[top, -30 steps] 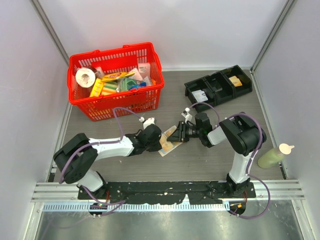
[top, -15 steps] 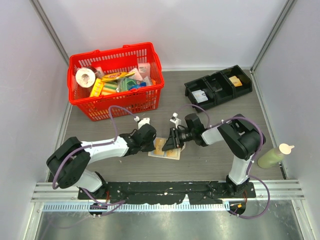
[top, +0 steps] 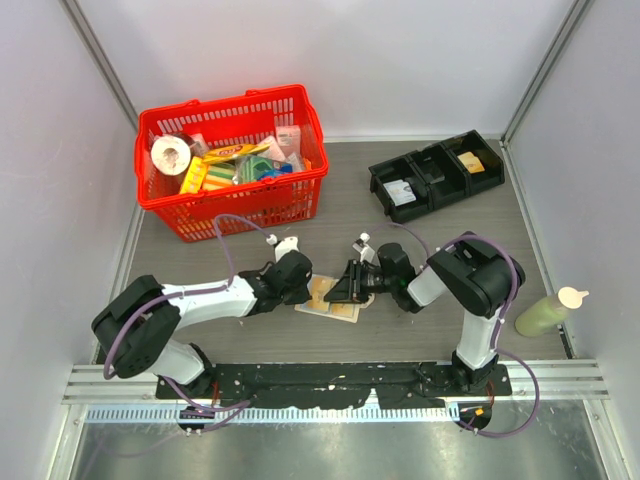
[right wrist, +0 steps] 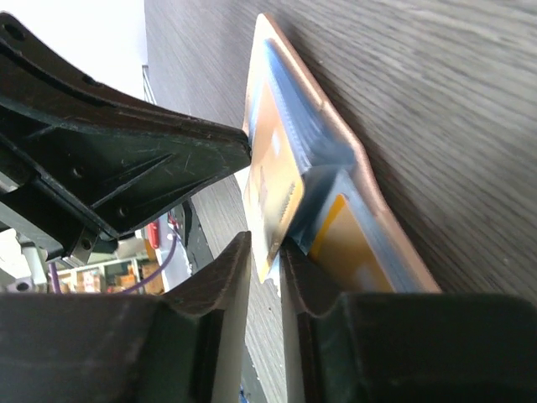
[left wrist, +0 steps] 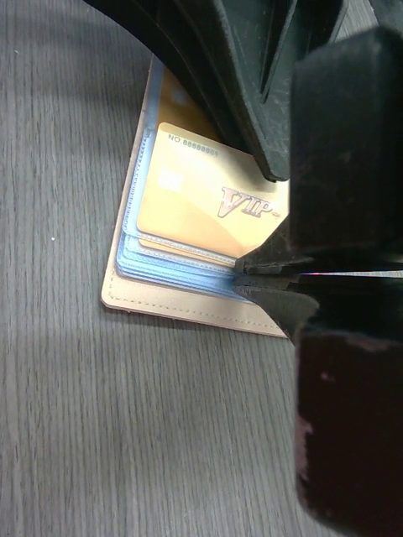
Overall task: Take the credit cards out of the card holder
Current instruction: Remove the credit card from the card holder.
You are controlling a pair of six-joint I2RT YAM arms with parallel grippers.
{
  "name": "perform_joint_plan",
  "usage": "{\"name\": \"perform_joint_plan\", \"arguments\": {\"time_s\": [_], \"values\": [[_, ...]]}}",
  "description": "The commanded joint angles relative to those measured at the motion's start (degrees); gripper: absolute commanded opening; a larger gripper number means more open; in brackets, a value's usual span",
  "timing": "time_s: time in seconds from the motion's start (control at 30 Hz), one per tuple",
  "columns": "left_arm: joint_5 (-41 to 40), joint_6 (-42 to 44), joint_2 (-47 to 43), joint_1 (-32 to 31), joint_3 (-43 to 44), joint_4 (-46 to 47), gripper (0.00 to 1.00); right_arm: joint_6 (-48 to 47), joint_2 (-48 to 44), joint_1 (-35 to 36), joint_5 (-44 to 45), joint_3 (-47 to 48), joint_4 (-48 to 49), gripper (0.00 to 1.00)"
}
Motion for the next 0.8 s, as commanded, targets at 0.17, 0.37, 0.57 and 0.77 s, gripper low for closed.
{"name": "perform_joint_plan", "arguments": {"time_s": [0.17, 0.37, 0.57, 0.77], "values": [[2.3, -4.3, 3.0, -1.8, -2.8, -2.0, 0.00, 5.7, 0.4, 0.0, 1.8, -1.7, 15.7, 0.10], [1.4, -4.4, 3.1, -1.7, -2.8, -3.1, 0.00, 5.2, 0.2, -1.4, -0.3, -2.9, 15.8, 0.08], [1.5, -4.1, 3.8, -1.1, -2.8, -3.7, 0.00, 3.8, 0.4, -3.4, -3.6, -4.2, 14.3, 0.08], [1.8, -4.0, 3.9, -0.9, -2.7, -3.3, 0.00, 1.7, 0.4, -4.2, -5.1, -4.7, 11.4, 0.11]]}}
